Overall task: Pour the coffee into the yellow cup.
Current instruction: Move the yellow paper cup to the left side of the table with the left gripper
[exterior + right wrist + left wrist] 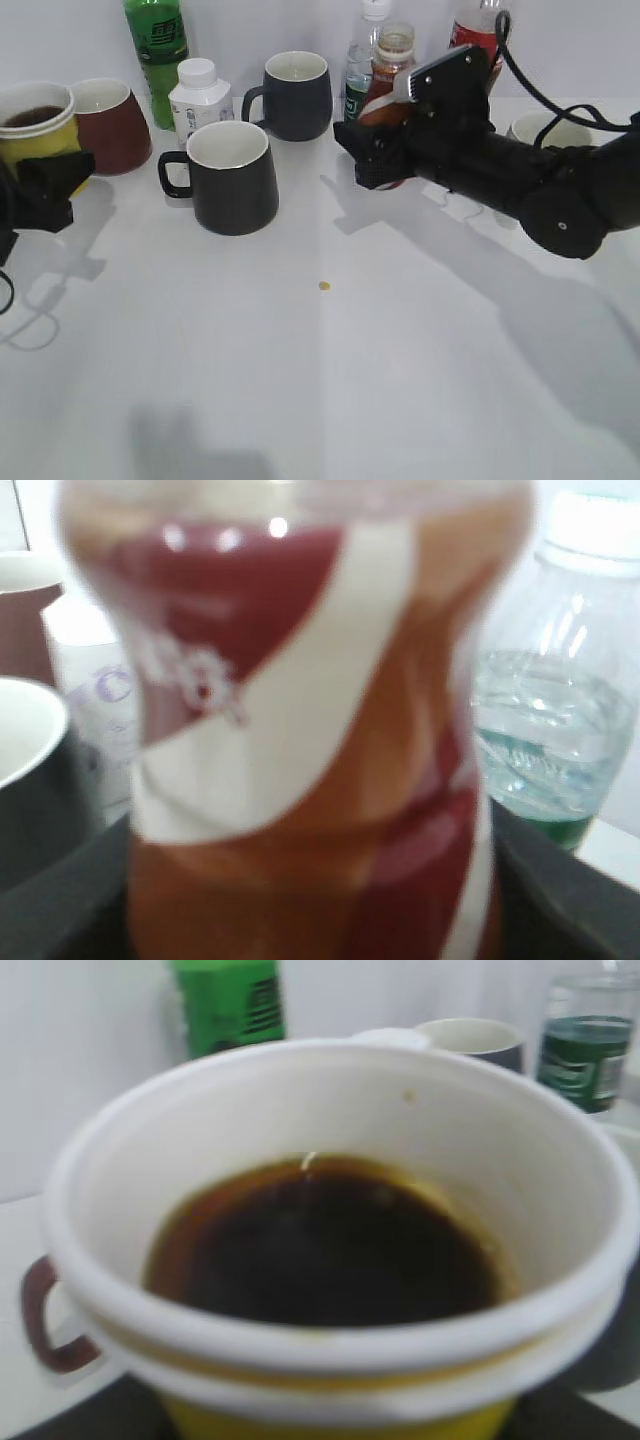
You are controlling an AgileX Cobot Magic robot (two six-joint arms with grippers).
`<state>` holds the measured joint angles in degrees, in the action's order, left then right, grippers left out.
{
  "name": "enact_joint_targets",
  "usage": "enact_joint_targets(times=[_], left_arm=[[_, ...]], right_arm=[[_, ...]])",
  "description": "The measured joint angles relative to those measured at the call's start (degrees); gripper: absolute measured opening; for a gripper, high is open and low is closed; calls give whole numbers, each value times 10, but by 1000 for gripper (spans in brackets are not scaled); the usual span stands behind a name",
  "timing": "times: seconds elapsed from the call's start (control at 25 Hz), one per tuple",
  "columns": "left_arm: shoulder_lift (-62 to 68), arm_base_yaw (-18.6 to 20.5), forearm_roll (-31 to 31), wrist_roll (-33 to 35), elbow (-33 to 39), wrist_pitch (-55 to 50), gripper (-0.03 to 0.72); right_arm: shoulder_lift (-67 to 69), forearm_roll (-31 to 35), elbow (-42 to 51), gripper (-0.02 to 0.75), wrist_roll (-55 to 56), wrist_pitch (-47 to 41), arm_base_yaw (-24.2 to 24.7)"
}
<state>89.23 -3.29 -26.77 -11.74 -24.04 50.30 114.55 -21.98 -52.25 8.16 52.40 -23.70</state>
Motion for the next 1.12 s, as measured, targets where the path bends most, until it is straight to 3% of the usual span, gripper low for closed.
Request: enact_joint_targets(times=[0.56, 1.12], left_arm=[[162, 4, 55, 63, -12, 148, 382], [262, 1, 8, 65, -69, 181, 382]], right_arm=[[44, 2, -50, 502, 0, -10, 0], [49, 2, -50, 502, -7, -11, 0]])
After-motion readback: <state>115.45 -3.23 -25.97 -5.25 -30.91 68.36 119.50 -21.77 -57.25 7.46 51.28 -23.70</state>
